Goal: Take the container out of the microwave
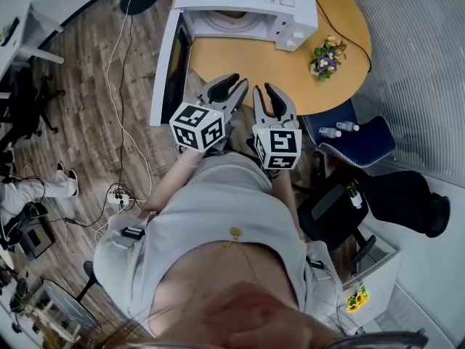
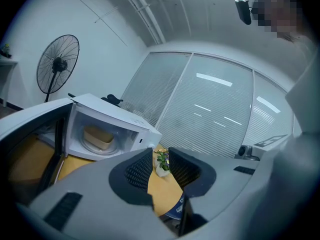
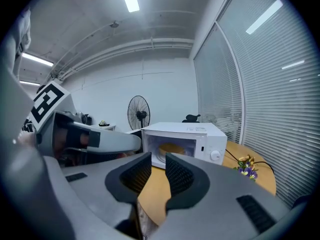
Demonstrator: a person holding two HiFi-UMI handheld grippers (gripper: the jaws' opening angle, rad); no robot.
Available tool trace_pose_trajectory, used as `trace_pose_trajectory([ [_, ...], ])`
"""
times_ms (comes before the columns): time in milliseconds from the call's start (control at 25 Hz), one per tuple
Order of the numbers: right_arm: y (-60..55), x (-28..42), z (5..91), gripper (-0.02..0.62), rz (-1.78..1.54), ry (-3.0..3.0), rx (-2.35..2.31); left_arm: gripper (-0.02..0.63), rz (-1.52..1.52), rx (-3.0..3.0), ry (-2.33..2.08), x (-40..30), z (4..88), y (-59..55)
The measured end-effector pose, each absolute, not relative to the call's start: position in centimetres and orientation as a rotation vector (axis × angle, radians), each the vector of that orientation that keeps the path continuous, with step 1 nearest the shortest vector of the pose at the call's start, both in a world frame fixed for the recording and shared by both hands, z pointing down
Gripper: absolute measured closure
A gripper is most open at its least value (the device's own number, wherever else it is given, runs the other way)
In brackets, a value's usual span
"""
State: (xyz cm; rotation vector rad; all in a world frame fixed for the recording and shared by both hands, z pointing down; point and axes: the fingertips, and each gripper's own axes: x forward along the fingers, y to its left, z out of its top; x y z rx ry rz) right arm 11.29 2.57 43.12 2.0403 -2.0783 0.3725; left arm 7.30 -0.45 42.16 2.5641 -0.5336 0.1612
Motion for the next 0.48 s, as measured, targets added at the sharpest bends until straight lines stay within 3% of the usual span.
trace_pose_trajectory([
  [480,-1.1,12.7,43.5,0.500,0.393,-2.024,2.088,0.503,0.166,2.530,-0.462,9.0,42.9,-4.2],
])
